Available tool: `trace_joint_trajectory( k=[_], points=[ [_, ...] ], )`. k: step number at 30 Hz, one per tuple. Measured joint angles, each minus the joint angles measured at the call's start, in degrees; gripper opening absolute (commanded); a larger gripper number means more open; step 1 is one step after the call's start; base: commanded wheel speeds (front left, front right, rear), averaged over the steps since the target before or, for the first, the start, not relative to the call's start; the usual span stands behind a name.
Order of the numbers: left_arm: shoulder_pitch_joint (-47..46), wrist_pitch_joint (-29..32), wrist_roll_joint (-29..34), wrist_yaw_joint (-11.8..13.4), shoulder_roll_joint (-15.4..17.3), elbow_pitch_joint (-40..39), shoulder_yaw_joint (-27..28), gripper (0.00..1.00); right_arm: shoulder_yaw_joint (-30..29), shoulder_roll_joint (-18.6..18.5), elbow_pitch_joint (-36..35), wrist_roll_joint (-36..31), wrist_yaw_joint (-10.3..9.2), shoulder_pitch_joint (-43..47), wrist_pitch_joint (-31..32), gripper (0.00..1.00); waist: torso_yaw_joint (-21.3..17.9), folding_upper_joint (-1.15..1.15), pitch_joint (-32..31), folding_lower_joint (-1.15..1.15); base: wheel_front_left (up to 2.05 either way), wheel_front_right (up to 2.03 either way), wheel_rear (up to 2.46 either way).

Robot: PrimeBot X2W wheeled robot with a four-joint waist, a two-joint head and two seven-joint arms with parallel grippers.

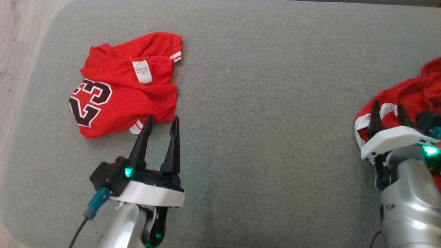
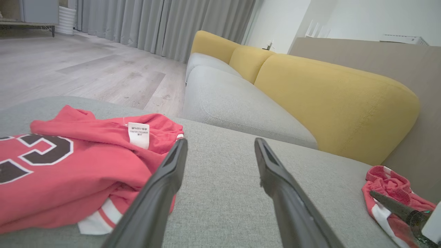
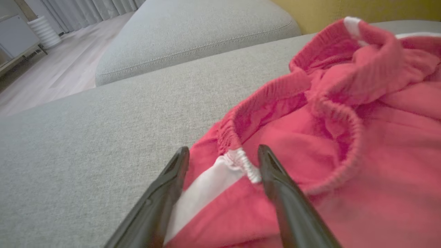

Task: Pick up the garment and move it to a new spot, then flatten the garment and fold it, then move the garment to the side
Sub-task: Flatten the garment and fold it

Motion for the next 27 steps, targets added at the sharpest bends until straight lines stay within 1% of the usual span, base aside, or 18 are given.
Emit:
trace_joint_trajectory(
  k=[1, 2, 5, 8, 11, 14, 16, 21, 22, 23, 24, 27],
  points=[
    [0.0, 0.0, -0.1, 0.0, 0.0, 0.0, -0.2, 1.0, -0.2, 0.0, 0.6, -0.5, 0.0, -0.3, -0.4, 0.29, 0.1, 0.0, 0.1, 0.0, 0.0, 0.0, 0.0],
    [-0.1, 0.0, -0.1, 0.0, 0.0, 0.0, -0.4, 1.0, -0.1, 0.0, 1.2, -0.8, 0.0, -0.6, -0.9, 0.0, 0.2, 0.0, 0.2, -0.01, 0.0, 0.0, 0.0],
    [-0.7, 0.0, -0.4, 0.0, -0.1, 0.0, -1.2, 1.0, 0.7, -0.1, 2.3, -1.4, 0.0, -1.8, -2.7, 0.0, 0.3, 0.0, 0.1, 0.0, 0.0, 0.0, 0.0],
    [-1.2, 0.0, -0.4, 0.0, -0.1, 0.0, -1.3, 1.0, 2.8, -0.1, 2.5, -1.5, 0.0, -3.1, -4.3, 0.0, 0.4, 0.0, -0.3, -0.01, 0.0, 0.0, 0.0],
    [-1.2, 0.0, -0.4, 0.0, -0.1, 0.3, -1.3, 1.0, 7.1, -0.2, 1.8, -1.4, 0.0, -3.8, -5.0, 0.0, 0.4, 0.0, -1.0, -0.01, 0.0, 0.0, 0.0],
    [-1.1, 0.0, -0.4, 0.0, -0.1, 0.4, -1.3, 1.0, 13.5, -0.2, 1.0, -0.6, 0.0, -3.8, -5.3, 0.0, 0.5, 0.0, -1.8, -0.01, 0.0, 0.0, 0.0],
    [-1.1, 0.0, -0.4, 0.0, -0.1, 0.5, -1.3, 1.0, 19.0, -0.3, 0.2, 0.9, 0.0, -3.8, -4.8, 0.0, 0.6, 0.0, -2.3, -0.01, 0.0, 0.0, 0.0],
    [-1.0, 0.0, -0.4, 0.1, -0.1, 0.4, -1.3, 1.0, 34.3, -0.7, -3.3, 6.1, 0.0, -3.8, 0.4, 0.0, 1.3, 0.0, -3.1, -0.02, 0.0, 0.0, 0.0],
    [-1.0, 0.0, -0.4, 0.1, -0.1, 0.4, -1.3, 1.0, 34.3, -0.7, -3.3, 6.1, 0.0, -3.8, 0.4, 0.0, 1.3, 0.0, -3.1, -0.02, 0.0, 0.0, 0.0],
    [-1.0, 0.0, -1.0, 0.1, -0.1, 0.4, -1.4, 1.0, 39.9, -0.7, -4.9, 8.1, 0.0, -3.7, 2.5, 0.0, 1.7, 0.0, -3.3, -0.01, 0.0, 0.0, 0.0],
    [-1.0, 0.0, -1.0, 0.1, -0.1, 0.4, -1.4, 1.0, 39.9, -0.7, -4.9, 8.1, 0.0, -3.7, 2.5, 0.0, 1.7, 0.0, -3.3, -0.01, 0.0, 0.0, 0.0],
    [-0.9, 0.0, -1.2, 0.1, -0.1, 0.4, -1.4, 1.0, 47.8, -0.8, -6.9, 9.9, 0.0, -3.6, 5.2, 0.0, 2.4, 0.0, -3.5, -0.02, 0.0, 0.0, 0.0]
  ],
)
